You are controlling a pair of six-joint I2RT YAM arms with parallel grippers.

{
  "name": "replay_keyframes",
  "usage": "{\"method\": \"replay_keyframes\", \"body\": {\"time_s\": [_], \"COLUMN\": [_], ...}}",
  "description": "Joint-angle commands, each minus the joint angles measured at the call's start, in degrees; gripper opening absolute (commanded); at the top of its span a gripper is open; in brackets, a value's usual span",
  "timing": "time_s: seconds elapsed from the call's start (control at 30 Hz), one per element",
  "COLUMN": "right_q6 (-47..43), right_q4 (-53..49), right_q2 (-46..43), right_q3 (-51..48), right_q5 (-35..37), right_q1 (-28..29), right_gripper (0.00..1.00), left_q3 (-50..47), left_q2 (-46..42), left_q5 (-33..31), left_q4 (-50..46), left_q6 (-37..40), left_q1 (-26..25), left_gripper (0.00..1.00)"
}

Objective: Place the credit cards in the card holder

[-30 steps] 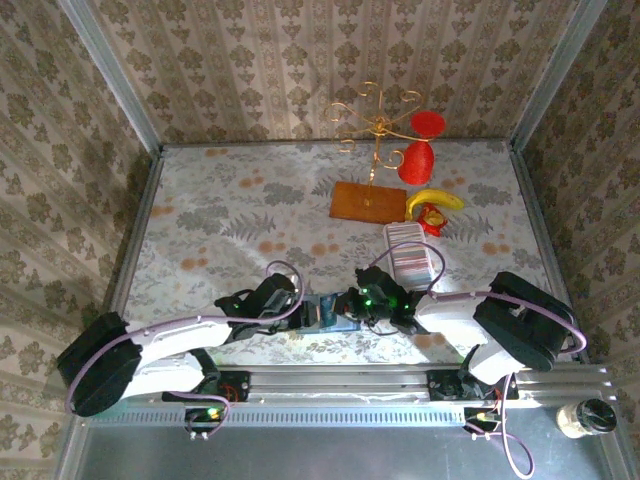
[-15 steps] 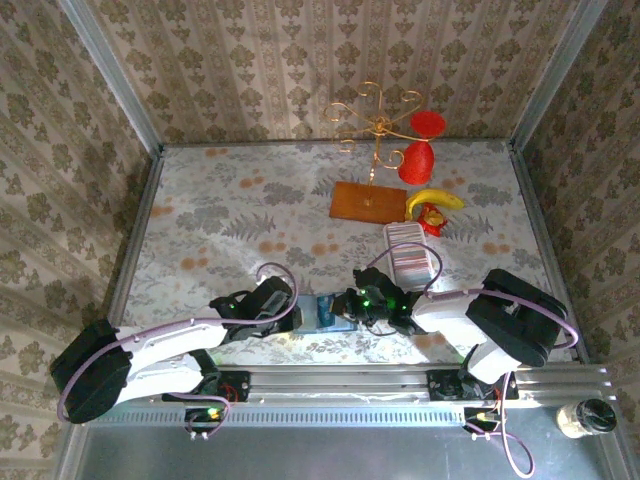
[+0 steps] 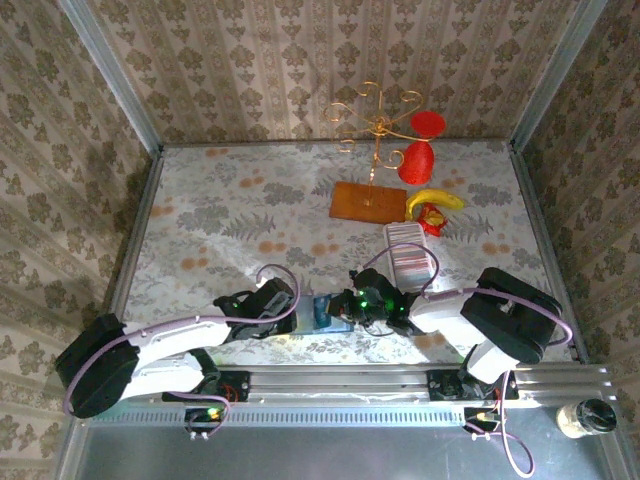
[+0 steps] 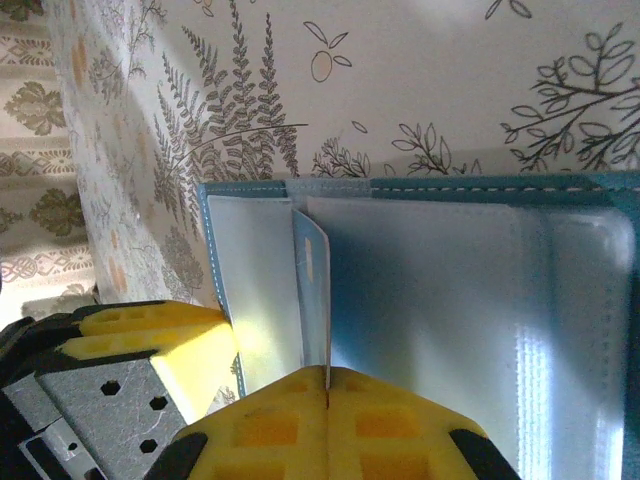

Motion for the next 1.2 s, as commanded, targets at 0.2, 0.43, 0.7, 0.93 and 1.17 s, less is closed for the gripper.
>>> {"method": "replay_keyframes", "body": {"time_s": [0.2,0.43,0.7,0.93,1.17], "right_q6": [2.4,-0.02,-1.78,-1.28,1.18], "right_q4": [4.93,-1.31,-6.86,-6.9,0.77], "right_q2": [3.81,3.25,0.05,0.21,1.61], "right_q3": [-0.6,1.5,0.36,-0.13,-1.28], "right_q5": [-2.38,-2.33,-1.46,-1.48,-2.94], "right_q1": [0.8,1.27,1.36,1.37,1.36], "right_gripper": [0.0,0.0,0.0,0.0,0.0], "left_q3": [1.76,2.33,3.39,3.12,3.52], "left_q2": [3.6,4.78,5.24,5.23,5.52], "left_q5": [-0.88,-1.22,-1.83,-2.17,-2.28], "left_q4": [-1.15,-1.75,-3.19,-3.43,-3.84], "left_q6": [1.26,1.12,1.3,0.55,0.38], "left_q1": [-0.66,-1.2,-1.44,-1.76,-2.17], "left_gripper": [0.1,0.08,0.07,0.07,0.07]}}
